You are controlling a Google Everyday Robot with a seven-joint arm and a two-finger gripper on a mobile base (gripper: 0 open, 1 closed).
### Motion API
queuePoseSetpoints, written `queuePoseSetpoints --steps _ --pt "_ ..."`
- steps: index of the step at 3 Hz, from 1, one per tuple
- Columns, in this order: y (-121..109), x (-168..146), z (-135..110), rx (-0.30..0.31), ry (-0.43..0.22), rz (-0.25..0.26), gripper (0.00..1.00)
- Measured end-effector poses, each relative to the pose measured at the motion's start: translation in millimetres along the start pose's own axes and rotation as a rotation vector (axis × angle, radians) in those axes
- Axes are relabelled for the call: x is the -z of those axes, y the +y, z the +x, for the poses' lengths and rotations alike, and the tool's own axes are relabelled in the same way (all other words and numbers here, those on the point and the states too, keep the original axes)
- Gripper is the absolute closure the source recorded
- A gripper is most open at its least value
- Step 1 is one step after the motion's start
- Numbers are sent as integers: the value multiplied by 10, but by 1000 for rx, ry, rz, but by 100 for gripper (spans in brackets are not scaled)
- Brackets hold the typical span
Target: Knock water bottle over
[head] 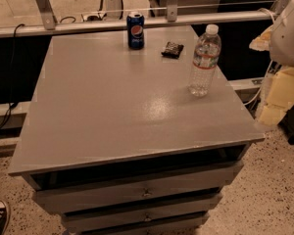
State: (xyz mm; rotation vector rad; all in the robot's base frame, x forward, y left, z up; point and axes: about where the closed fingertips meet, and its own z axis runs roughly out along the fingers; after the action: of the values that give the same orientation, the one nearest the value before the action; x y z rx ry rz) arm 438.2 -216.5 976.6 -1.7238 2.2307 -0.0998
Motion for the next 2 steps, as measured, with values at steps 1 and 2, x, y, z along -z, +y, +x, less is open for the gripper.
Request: queuePoseSetpoints --steps 1,2 --pt "0 0 0 0 0 0 0" --pt "-155 -66 132 -36 -8 21 0"
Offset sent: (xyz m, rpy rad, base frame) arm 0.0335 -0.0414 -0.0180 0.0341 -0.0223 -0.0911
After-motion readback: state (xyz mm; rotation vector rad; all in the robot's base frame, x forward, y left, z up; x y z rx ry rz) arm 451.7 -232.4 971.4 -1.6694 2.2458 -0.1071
